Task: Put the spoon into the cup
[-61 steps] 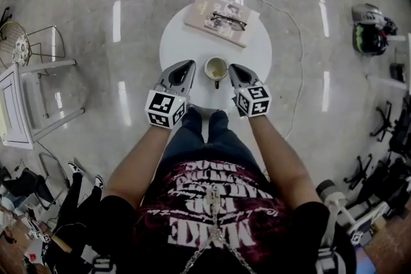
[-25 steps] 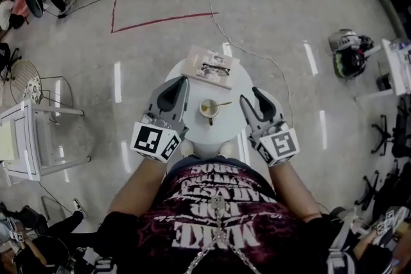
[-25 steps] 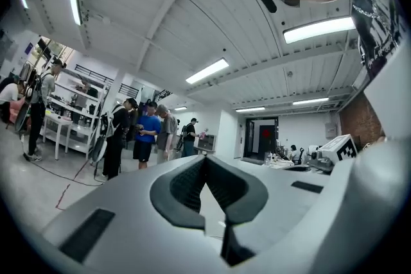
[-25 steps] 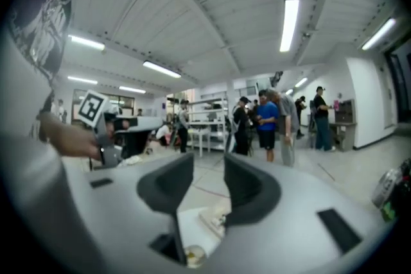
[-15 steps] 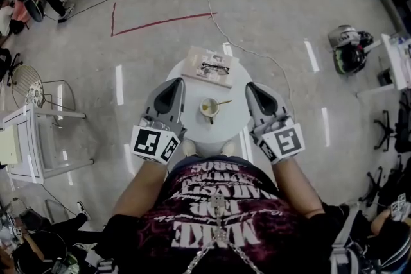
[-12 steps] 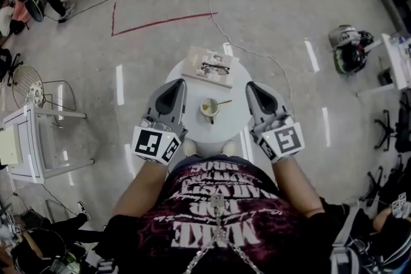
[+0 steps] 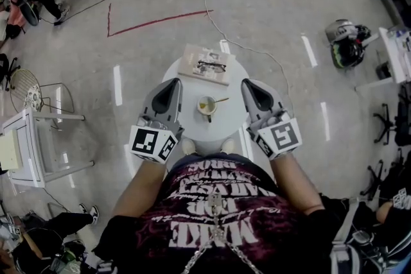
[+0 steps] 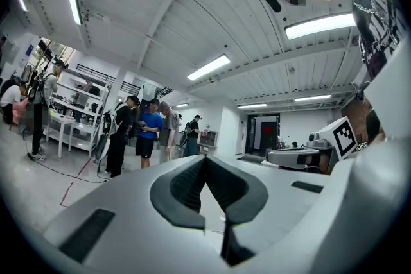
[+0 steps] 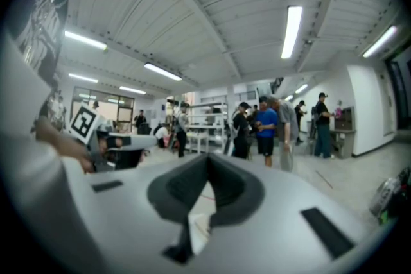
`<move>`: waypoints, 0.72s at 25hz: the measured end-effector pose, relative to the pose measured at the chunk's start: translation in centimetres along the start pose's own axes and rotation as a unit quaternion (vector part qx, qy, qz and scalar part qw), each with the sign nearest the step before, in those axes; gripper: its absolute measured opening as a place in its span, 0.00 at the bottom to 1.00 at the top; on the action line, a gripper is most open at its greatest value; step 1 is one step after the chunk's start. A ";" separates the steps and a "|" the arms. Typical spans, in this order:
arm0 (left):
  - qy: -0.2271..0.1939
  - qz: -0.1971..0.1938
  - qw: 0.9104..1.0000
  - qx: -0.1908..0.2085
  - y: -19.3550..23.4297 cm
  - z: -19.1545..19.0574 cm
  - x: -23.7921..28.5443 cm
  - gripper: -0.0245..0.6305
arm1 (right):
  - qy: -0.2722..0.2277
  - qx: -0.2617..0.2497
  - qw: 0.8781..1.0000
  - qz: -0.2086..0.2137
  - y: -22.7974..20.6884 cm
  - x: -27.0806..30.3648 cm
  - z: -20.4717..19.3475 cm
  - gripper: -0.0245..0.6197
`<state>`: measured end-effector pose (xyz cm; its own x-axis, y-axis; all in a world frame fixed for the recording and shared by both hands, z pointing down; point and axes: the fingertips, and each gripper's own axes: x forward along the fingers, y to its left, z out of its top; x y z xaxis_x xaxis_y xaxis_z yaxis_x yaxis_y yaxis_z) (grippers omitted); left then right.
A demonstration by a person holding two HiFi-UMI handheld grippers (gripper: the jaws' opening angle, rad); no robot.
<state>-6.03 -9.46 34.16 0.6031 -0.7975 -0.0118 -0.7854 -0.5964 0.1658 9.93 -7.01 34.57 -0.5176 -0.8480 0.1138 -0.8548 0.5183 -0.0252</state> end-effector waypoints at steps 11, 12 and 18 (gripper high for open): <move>0.004 -0.012 1.000 -0.004 -0.4 -0.4 0.2 0.08 | 0.002 0.002 1.000 -0.003 0.1 -0.3 0.0 0.09; 0.004 -0.012 1.000 -0.004 -0.5 -0.4 0.3 0.08 | 0.002 0.002 1.000 -0.003 0.1 -0.3 0.1 0.09; 0.003 -0.014 1.000 -0.003 -0.4 -0.4 0.4 0.08 | 0.001 0.001 1.000 -0.002 0.0 -0.2 0.2 0.09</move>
<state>-5.36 -9.52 34.47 0.6253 -0.7803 -0.0100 -0.7678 -0.6174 0.1713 10.01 -6.87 34.38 -0.5138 -0.8499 0.1165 -0.8571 0.5144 -0.0273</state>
